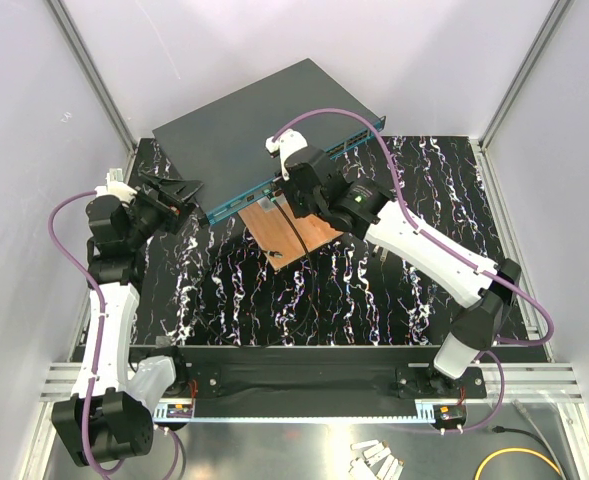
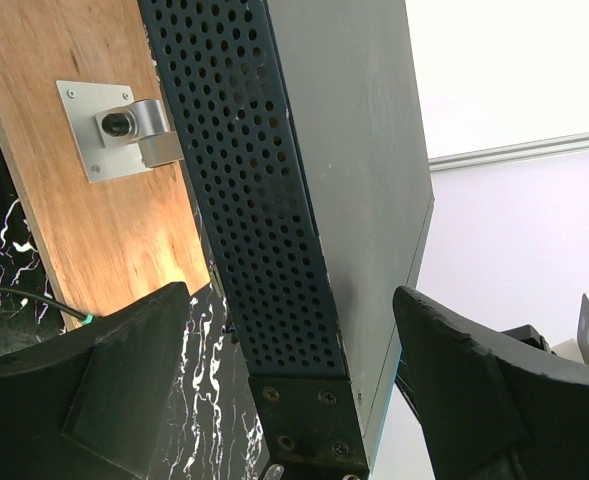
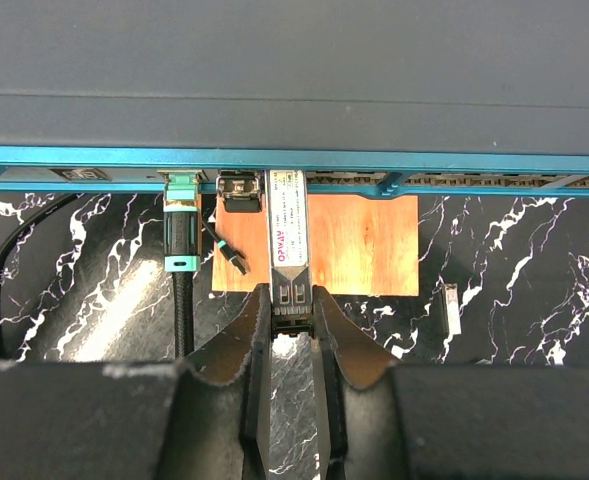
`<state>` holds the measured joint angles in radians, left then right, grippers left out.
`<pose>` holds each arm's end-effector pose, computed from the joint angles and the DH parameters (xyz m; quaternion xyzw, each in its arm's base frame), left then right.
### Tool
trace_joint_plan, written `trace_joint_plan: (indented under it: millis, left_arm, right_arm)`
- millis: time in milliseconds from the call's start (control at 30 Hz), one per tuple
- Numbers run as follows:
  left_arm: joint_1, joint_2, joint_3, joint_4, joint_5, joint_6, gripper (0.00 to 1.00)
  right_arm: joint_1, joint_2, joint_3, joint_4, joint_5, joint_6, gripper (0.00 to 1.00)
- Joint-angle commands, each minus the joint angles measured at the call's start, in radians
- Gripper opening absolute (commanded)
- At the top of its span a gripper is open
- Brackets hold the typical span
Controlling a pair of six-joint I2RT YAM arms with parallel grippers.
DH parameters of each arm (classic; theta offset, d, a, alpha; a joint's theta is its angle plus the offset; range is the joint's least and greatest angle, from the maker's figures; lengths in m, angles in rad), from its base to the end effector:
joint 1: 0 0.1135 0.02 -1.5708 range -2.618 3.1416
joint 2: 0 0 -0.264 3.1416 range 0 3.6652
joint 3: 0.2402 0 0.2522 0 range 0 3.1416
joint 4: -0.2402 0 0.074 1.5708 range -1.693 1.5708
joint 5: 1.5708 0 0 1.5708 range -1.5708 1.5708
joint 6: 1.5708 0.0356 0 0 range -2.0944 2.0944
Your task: Insert the plug into the switch port
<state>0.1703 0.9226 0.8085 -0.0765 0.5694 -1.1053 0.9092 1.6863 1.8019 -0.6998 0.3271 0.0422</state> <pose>0.2131 0.0172 0.3360 -0.2970 0.7011 -0.4687 0.4478 0.2404 0.2902 0.4042 -0.2951 0.8210 0.0865 0.4810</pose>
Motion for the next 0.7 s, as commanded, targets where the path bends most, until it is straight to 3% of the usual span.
trace_joint_plan:
  millis: [0,667]
  left_arm:
    - [-0.005,-0.022,0.0,0.055,0.006,-0.005,0.88]
    - [-0.006,-0.028,-0.008,0.05,0.001,-0.005,0.87]
  right_arm:
    - [0.007,0.004,0.002,0.052,0.062,-0.013,0.0]
    - [0.011,0.03,0.065,0.036,0.058,0.001,0.0]
